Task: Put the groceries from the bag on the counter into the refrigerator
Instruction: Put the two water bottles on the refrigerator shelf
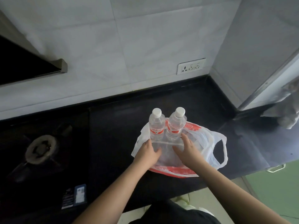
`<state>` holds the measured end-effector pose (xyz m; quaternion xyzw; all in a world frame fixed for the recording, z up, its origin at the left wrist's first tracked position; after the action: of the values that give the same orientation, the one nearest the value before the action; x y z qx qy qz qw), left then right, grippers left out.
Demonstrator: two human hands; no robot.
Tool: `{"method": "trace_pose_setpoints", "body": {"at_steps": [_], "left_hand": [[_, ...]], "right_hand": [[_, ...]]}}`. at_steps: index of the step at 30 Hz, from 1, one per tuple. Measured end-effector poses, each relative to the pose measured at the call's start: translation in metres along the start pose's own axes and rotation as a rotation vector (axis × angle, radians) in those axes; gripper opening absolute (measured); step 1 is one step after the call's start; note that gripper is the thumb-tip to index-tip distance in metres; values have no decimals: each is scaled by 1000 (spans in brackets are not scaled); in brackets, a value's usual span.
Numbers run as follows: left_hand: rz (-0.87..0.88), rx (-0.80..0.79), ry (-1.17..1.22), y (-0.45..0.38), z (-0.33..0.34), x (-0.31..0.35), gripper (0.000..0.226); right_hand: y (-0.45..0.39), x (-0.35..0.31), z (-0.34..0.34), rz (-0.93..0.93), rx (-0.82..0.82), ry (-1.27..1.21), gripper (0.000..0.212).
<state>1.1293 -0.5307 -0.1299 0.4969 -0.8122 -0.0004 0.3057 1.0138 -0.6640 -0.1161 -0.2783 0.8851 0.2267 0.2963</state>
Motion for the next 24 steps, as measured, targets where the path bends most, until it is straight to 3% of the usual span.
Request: {"method": "trace_pose_setpoints", "body": {"at_steps": [2,6,13,18,24], "left_hand": [[-93,12,100,-5,-1,-3,52],[-174,44,342,-15,-3,-1,76],[-176,140,392,-33,7,0,71],[-179,230,404,-53,22,-1,65],[-180,391,552,-52,16,5,67]], "right_hand": [[-13,2,-1,59,7,-104,58],[-38,5,-4,107,45,-199,62],[-63,10,5,48,24,-194,59],[-74,-3,11,10,21,-188,33],[-70,-3,8,2,75,-224,42]]}}
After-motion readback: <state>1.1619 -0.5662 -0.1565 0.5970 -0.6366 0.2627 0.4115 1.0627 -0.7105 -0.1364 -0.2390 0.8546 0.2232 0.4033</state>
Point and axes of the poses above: each hand's wrist, its own y-axis away from the middle knuckle, its own z-axis out of the palm, x = y × z, the point moved 8 cm from there along -y, towards the middle knuckle, and after that the axes turned 12 degrees about x, right-handed, at the moved point
